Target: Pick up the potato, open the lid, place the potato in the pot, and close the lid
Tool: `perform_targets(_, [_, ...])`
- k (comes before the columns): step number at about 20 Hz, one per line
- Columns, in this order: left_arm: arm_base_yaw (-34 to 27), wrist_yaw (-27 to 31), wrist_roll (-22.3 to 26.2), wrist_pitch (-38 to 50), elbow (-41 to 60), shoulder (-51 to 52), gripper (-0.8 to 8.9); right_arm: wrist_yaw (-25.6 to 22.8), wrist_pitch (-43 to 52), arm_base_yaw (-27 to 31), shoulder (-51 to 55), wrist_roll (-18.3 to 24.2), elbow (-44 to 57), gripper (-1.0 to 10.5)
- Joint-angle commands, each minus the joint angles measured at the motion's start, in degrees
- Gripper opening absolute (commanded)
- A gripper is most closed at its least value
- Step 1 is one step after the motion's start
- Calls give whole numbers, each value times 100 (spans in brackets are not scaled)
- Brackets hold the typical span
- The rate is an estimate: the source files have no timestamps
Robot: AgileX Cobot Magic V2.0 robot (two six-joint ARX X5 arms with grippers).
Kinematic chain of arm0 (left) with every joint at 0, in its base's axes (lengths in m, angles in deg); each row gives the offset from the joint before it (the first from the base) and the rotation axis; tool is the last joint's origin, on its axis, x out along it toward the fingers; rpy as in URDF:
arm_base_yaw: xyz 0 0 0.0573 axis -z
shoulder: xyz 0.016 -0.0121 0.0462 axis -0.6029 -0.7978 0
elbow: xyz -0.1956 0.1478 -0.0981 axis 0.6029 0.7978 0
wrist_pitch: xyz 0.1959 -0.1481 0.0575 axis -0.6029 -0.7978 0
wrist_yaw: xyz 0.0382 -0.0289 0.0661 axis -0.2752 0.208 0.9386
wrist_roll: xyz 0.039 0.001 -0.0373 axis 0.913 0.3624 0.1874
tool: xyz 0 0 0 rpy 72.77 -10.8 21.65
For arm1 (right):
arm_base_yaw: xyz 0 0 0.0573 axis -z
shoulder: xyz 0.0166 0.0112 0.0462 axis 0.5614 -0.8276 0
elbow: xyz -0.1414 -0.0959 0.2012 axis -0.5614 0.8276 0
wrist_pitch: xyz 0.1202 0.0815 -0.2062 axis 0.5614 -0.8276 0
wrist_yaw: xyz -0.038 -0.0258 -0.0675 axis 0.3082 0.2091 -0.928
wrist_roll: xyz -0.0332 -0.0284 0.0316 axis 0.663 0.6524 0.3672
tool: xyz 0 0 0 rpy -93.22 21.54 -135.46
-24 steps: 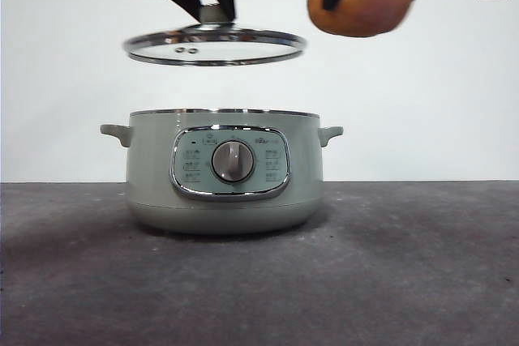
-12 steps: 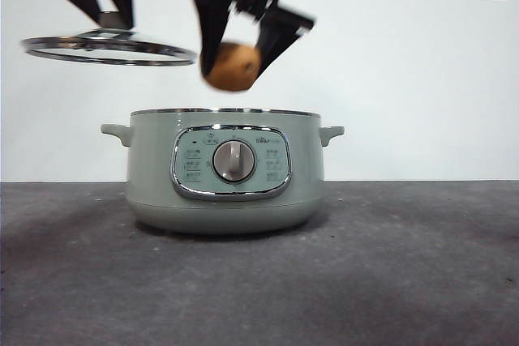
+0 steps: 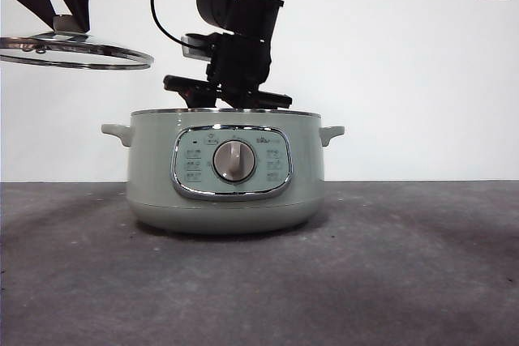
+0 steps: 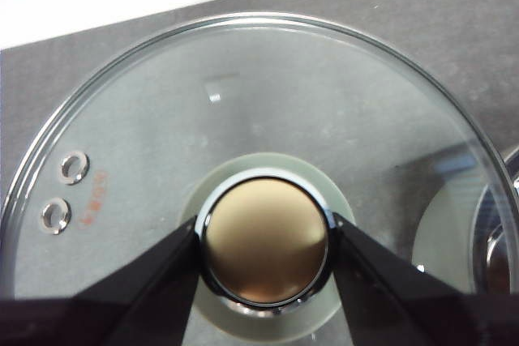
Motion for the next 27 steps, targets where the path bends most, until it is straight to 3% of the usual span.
perform_targets(1, [-15, -48, 66, 173, -96, 160, -12, 26, -133, 33, -105, 70, -22, 2])
perform_targets(4, [-15, -208, 66, 181, -96, 160, -12, 20, -256, 31, -166, 83, -22, 38])
perform_targets(5, [-13, -326, 63, 179, -96, 160, -12, 20, -256, 28, -166, 81, -22, 168])
perform_targets(7, [-4, -328, 42, 177, -96, 160, -12, 22, -249, 24, -166, 63, -22, 538])
perform_targets(8, [2, -328, 28, 177, -96, 160, -12, 22, -236, 20, -166, 17, -22, 611])
perform_targets(13, [2, -330, 9, 149, -94, 157, -12, 184, -267, 11, -61, -138, -28, 670])
perform_targets(18, [81, -645, -90, 96, -94, 157, -12, 223, -435, -103, 960, -315, -70, 650])
perform_targets(19, [133, -645, -87, 31, -94, 157, -12, 125, -570, -129, 1211, -308, -70, 519])
perform_targets(21, [328, -645, -87, -57, -94, 155, -12, -352, -968, -127, 1672, -258, -70, 62])
perform_targets(22, [461, -643, -87, -79, -94, 153, -12, -592, -1233, -127, 1849, -256, -68, -15])
perform_targets(27, [1165, -575, -42, -264, -87, 79, -12, -870, -1574, -234, 2632, -22, 0, -11])
